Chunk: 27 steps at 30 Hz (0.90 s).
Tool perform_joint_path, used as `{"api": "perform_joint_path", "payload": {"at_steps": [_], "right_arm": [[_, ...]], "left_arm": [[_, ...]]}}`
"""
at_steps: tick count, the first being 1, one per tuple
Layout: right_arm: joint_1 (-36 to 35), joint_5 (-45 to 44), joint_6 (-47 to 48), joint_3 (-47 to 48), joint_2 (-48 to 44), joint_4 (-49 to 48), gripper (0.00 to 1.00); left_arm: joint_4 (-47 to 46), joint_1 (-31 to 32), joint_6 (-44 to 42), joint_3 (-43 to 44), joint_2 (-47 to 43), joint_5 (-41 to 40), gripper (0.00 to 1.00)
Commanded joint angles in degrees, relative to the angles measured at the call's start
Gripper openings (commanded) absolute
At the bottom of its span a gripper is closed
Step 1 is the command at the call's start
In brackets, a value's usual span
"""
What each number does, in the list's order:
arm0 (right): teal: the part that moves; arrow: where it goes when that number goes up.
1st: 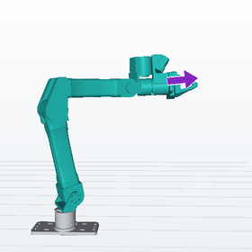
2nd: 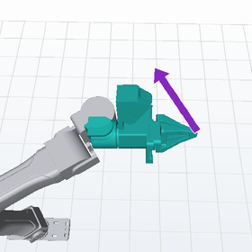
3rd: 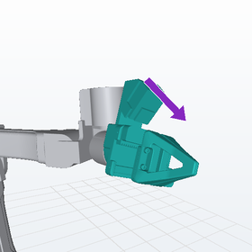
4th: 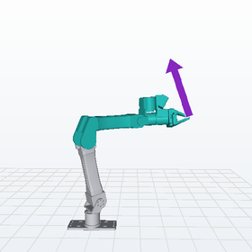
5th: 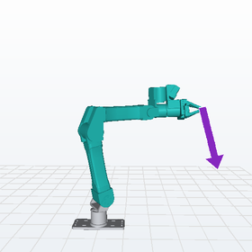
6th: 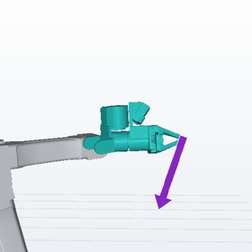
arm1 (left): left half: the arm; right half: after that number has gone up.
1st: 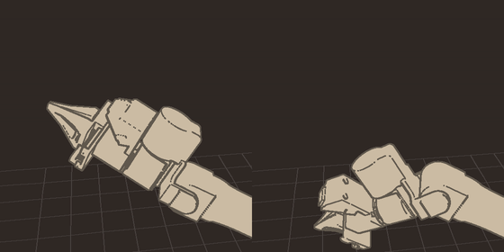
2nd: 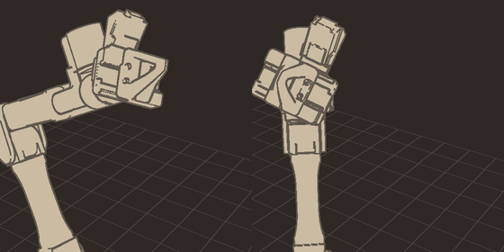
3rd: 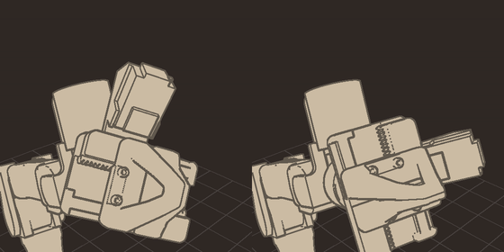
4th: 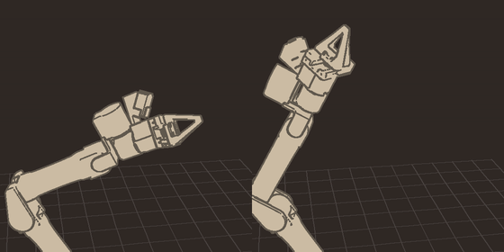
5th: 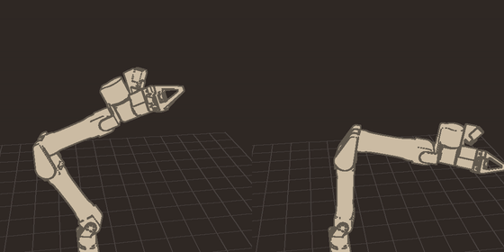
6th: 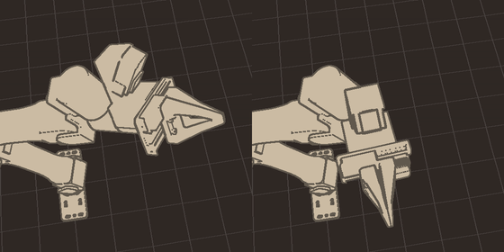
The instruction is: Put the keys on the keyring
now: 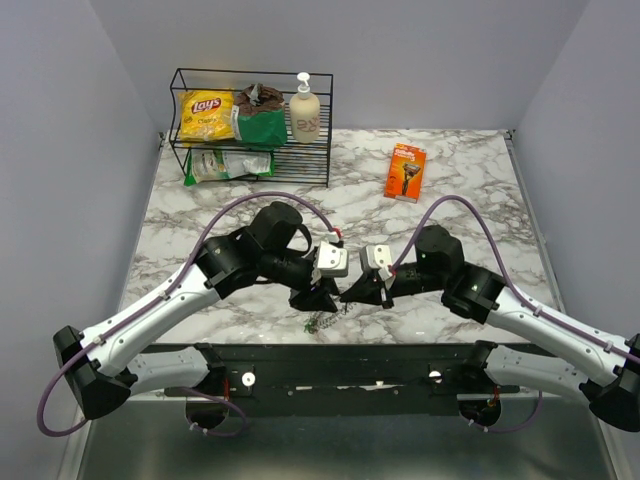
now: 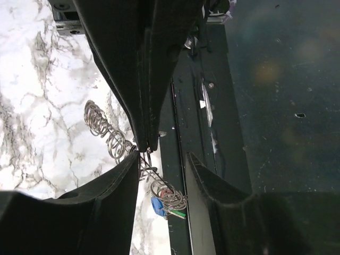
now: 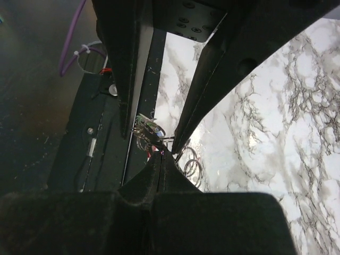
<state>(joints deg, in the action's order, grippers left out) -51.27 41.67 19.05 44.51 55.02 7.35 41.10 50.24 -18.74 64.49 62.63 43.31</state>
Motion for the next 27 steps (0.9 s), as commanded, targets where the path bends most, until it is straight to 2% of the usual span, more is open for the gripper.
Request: {"api": "perform_joint_path", "payload": {"at_steps": [1, 7, 14, 18, 21, 22, 24, 27], "right_arm": [[-0.1, 0.2, 0.2, -0.3, -1.2, -0.9, 0.01], [0.0, -0.4, 0.3, -0.4, -1.5, -1.0, 0.01], [-0.1, -0.5, 0.2, -0.3, -1.5, -1.0, 0.01], [-0.1, -0.4, 0.1, -0.2, -1.6, -1.0, 0.01], [-0.1, -0.6, 0.1, -0.2, -1.6, -1.0, 0.01], [-0.1, -0.6, 0.1, -0.1, -1.7, -1.0, 0.01], [-0.1, -0.8, 0.1, -0.1, -1.7, -1.0, 0.01], [-0.1, -0.9, 0.1, -0.1, -1.7, -1.1, 0.01]], "left_arm": [[2.2, -0.3, -1.7, 2.6, 1.0, 2.9, 0.43], [2.3, -0.3, -2.0, 2.5, 2.5, 1.5, 0.42], [1.1, -0.3, -1.2, 2.6, 3.7, 0.5, 0.35], [0.6, -0.3, -0.6, 2.4, 4.5, -1.3, 0.27], [1.0, -0.3, -0.5, 2.5, 5.6, -1.6, 0.17], [1.3, -0.3, -0.5, 2.6, 5.8, -1.6, 0.10], [1.4, -0.3, -0.6, 2.7, 6.4, -1.9, 0.03], [1.6, -0.3, -0.9, 2.6, 7.0, -1.6, 0.00]]}}
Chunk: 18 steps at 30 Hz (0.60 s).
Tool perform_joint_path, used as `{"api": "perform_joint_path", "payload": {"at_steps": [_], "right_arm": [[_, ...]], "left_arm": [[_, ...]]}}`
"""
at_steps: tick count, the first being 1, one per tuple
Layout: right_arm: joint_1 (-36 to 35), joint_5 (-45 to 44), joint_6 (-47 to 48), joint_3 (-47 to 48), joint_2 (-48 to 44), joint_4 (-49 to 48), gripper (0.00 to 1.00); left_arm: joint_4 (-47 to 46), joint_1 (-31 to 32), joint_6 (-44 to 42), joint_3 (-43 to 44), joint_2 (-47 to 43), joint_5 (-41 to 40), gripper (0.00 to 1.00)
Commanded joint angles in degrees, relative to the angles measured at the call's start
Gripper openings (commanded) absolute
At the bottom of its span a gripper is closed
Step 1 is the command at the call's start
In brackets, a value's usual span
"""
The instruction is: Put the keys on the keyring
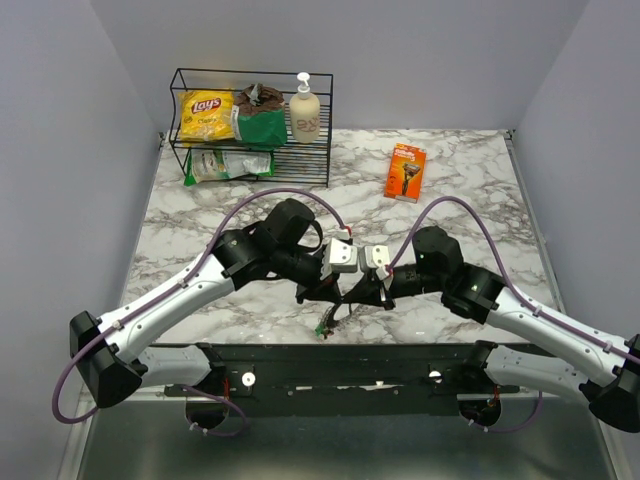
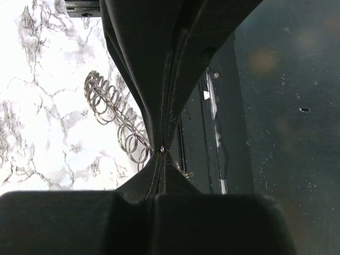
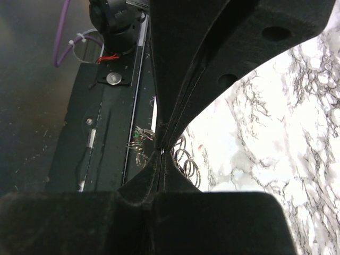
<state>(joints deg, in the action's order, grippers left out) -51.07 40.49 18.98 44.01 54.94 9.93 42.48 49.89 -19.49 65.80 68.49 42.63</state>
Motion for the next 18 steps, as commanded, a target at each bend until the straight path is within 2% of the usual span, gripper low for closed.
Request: {"api": "perform_joint_path", "payload": {"at_steps": [1, 5, 8, 9, 11, 12, 18], "right_arm": [[-0.2, 0.2, 0.2, 0.5, -1.6, -3.6, 0.01], [-0.2, -0.4, 0.1, 0.6, -1.6, -3.7, 0.01], [-0.3, -0.8, -0.1, 0.6, -1.5, -3.8, 0.05], [-0.3, -1.5, -0.3, 0.6, -1.6, -3.9, 0.15], [-0.3, -2.2, -0.5, 0.3, -1.8, -4.0, 0.25], [-0.2, -3.3, -0.7, 0.1, -2.5, -4.5, 0.34], [-0.3, -11.8, -4.3, -3.3, -7.1, -9.2, 0.53]], "left_arm": [[-0.1, 0.0, -0.1, 1.2, 1.1, -1.1, 0.00], [-2.1, 0.0, 0.7, 0.2, -0.3, -1.9, 0.00], [-4.8, 0.0, 1.6, -1.1, -1.7, -2.9, 0.00], [-5.5, 0.0, 2.4, -1.5, -2.2, -3.4, 0.00], [-8.3, 0.0, 3.6, -3.2, -3.9, -4.9, 0.00], [-9.2, 0.0, 4.1, -3.8, -4.5, -5.4, 0.00], [-20.4, 0.0, 9.4, -11.0, -11.0, -10.4, 0.00]]}}
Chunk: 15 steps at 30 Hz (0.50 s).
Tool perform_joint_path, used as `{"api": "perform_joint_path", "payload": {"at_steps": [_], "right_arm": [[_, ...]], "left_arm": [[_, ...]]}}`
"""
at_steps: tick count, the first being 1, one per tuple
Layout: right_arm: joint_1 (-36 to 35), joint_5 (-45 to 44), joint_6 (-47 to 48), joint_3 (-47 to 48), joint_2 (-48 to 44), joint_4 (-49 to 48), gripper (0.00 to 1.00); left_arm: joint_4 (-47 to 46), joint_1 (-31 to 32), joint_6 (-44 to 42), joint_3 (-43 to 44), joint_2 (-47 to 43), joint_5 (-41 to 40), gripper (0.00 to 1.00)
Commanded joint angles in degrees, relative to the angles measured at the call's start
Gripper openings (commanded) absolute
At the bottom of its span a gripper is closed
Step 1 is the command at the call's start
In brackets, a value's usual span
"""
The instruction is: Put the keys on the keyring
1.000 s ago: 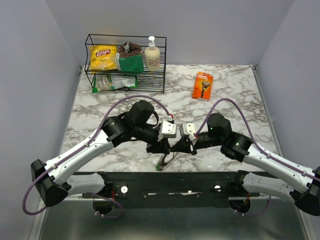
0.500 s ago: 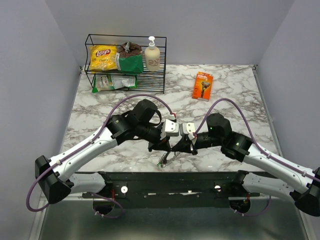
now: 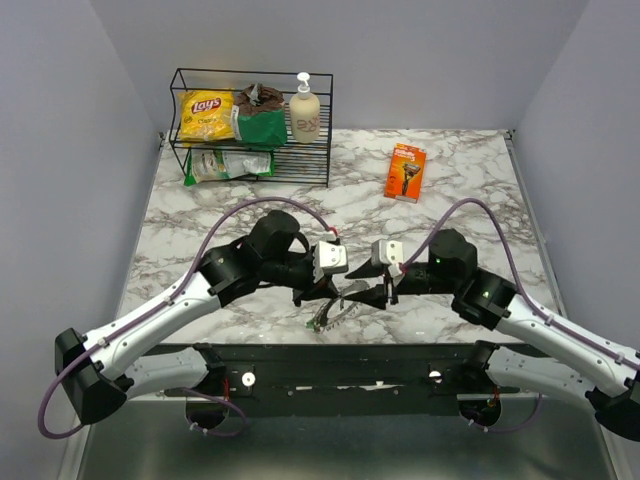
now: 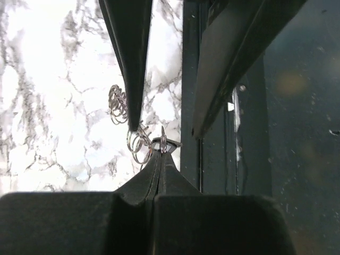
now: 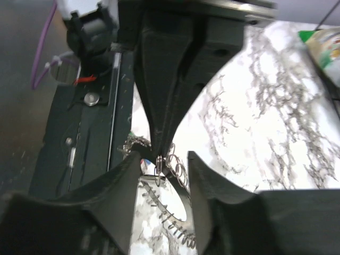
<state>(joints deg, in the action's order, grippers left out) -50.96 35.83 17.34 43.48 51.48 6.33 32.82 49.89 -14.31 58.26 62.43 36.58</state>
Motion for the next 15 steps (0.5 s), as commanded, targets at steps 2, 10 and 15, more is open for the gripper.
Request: {"api": "perform_joint_path", "payload": {"at_steps": [2, 10, 15], "right_arm": [[-0.3, -9.9, -4.9, -4.3, -6.7, -8.3, 0.55], [-0.3, -12.3, -9.3, -6.7, -10.0, -11.7, 0.63], [-0.3, -10.5, -9.7, -7.2, -10.4, -11.7, 0.61]], "left_arm": [[-16.9, 0.0, 7.1, -7.3, -7.9, -5.5, 0.00], [-43.1, 0.0, 16.3, -21.4, -16.5, -7.5, 0.00], [-51.6, 0.0, 17.4, -26.9, -20.3, -8.5, 0.00]]}}
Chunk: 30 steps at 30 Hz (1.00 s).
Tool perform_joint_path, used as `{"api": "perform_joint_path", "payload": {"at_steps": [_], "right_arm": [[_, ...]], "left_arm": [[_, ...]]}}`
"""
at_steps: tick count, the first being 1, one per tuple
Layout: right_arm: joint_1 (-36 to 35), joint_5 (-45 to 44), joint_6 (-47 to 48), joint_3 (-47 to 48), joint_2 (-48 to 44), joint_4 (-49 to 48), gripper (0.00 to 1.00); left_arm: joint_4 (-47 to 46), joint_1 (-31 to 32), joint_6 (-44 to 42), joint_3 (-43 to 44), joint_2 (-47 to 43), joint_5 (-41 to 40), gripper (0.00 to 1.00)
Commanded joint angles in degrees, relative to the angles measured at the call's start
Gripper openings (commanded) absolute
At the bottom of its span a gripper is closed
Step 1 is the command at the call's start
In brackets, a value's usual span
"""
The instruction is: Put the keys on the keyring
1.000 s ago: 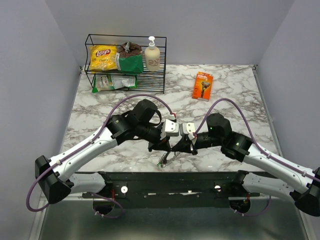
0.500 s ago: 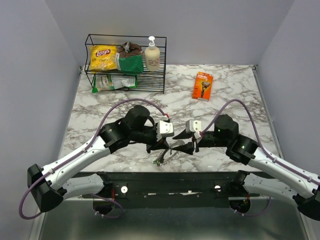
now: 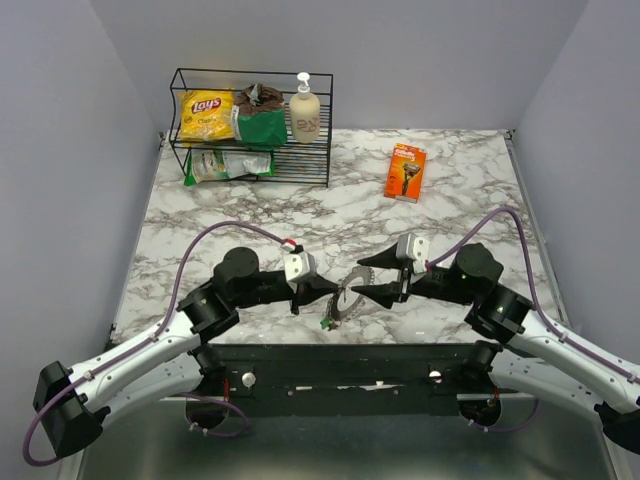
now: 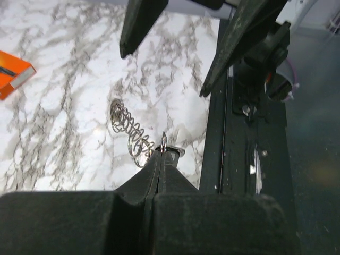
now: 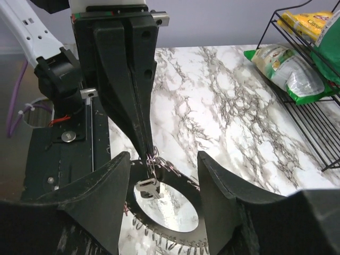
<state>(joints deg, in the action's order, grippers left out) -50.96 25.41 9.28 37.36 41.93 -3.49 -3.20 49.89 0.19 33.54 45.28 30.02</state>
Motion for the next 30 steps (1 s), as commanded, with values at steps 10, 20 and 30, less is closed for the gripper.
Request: {"api": "perform_joint_path", "payload": {"at_steps": [10, 20, 30], "right_arm": [[0.8, 4.4, -2.2, -1.2, -2.6, -2.1, 0.51], [2.6, 13.6, -3.7, 1.5, 1.5, -2.1, 0.43], [2.6, 13.6, -4.8, 2.8, 1.2, -2.0, 0.40]], "left_arm": [[-34.0, 0.0, 3.4, -9.7, -6.5, -1.5, 0.00], [-39.8, 0.0, 4.9, -10.9, -5.6, 3.6, 0.00], [-38.6, 0.0, 4.7, -10.3, -5.2, 4.3, 0.00]]}}
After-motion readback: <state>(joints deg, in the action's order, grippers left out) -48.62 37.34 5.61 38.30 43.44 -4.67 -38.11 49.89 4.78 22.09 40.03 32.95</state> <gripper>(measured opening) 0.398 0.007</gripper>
